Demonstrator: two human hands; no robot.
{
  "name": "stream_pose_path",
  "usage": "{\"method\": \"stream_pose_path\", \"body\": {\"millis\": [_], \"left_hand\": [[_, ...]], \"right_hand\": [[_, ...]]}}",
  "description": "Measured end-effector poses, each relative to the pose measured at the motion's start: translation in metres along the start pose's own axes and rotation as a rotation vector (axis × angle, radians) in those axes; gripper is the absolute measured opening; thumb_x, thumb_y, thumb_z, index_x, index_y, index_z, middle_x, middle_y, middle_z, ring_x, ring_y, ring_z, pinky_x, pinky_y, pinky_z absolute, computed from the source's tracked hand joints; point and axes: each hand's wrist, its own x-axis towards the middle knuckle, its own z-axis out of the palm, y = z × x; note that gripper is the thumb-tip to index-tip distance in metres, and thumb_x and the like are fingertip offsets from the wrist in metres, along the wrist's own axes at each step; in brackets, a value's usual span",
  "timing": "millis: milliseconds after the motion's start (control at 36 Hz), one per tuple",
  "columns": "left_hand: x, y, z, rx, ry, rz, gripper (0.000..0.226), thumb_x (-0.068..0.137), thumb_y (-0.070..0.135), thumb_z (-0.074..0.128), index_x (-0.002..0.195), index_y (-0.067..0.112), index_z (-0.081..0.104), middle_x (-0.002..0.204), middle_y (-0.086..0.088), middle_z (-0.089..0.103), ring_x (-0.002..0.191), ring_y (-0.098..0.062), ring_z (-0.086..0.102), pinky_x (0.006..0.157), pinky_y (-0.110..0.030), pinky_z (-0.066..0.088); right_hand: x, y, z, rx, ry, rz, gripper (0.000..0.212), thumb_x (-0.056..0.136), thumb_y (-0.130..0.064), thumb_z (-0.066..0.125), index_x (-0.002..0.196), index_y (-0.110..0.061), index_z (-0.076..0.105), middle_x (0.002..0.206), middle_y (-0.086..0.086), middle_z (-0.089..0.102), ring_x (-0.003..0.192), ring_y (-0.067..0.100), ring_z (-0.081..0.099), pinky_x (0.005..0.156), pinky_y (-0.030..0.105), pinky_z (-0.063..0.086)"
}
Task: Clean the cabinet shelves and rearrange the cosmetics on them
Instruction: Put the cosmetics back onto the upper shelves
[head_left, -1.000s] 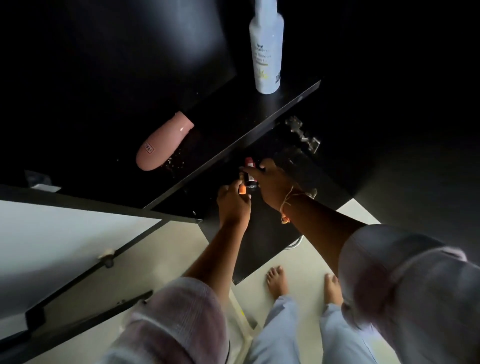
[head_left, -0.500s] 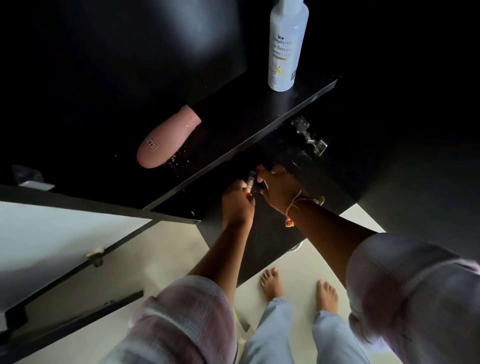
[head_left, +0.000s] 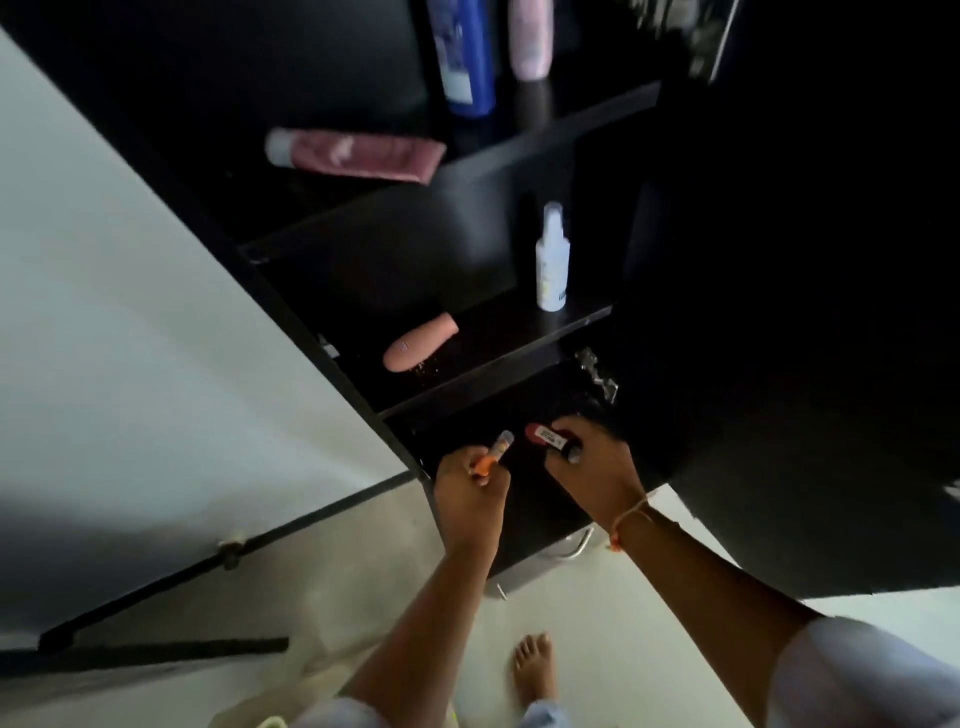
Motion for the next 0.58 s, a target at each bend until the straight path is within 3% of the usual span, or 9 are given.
{"method": "stream_pose_path", "body": {"millis": [56,139,333,417,472,583], "left_hand": [[-0.016,0.023,-0.016,-0.085,0.054,0.033,0.01,0.075,0.014,0.068,0.078,0.023,0.064,0.079,-0.001,0.064,0.066,-0.014,0.06,0.059,-0.02,0.042],[-0.038,0.062,-0.039,-0.164,0.147,0.084,0.033,0.078,0.008,0.069,0.073,0.038,0.058,0.08,0.006,0.061,0.07,-0.008,0.06,0.061,-0.011,0.041],[-0.078,0.134,-0.084,-0.399,0.219,0.163,0.017,0.084,0.008,0.067,0.089,0.023,0.067,0.076,0.006,0.066,0.07,-0.003,0.061,0.06,-0.008,0.045],[-0.087,0.163,-0.102,-0.525,0.228,0.212,0.022,0.086,0.007,0.067,0.102,0.021,0.068,0.094,0.007,0.069,0.086,-0.002,0.065,0.071,-0.006,0.048],[-0.09,0.18,-0.114,-0.562,0.263,0.261,0.023,0.087,0.01,0.069,0.108,0.021,0.067,0.104,0.004,0.067,0.091,0.002,0.064,0.079,-0.011,0.051],[-0.092,0.217,-0.139,-0.641,0.307,0.33,0.023,0.087,0.016,0.07,0.105,0.029,0.063,0.097,0.009,0.069,0.089,-0.001,0.066,0.083,-0.032,0.058]], "right_hand": [[-0.015,-0.015,-0.022,0.058,0.027,-0.015,0.024,0.083,-0.018,0.07,0.105,-0.025,0.063,0.088,-0.013,0.063,0.076,0.0,0.062,0.071,0.014,0.054],[-0.033,-0.038,-0.054,0.079,0.07,-0.08,0.021,0.082,-0.019,0.071,0.101,-0.027,0.064,0.082,-0.013,0.065,0.073,-0.002,0.063,0.073,0.014,0.053],[-0.07,-0.095,-0.115,0.096,0.195,-0.241,0.026,0.077,-0.017,0.072,0.103,-0.023,0.069,0.099,-0.008,0.058,0.081,0.001,0.058,0.071,-0.002,0.038],[-0.079,-0.119,-0.133,0.12,0.242,-0.301,0.029,0.077,-0.02,0.072,0.106,-0.022,0.071,0.104,-0.009,0.059,0.085,0.0,0.059,0.074,-0.003,0.039],[-0.081,-0.135,-0.145,0.147,0.272,-0.332,0.031,0.076,-0.022,0.072,0.107,-0.024,0.069,0.104,-0.011,0.059,0.087,0.001,0.06,0.074,0.003,0.043],[-0.085,-0.17,-0.169,0.233,0.365,-0.426,0.033,0.074,-0.023,0.074,0.106,-0.027,0.066,0.102,-0.011,0.061,0.089,0.004,0.062,0.08,0.017,0.051]]}}
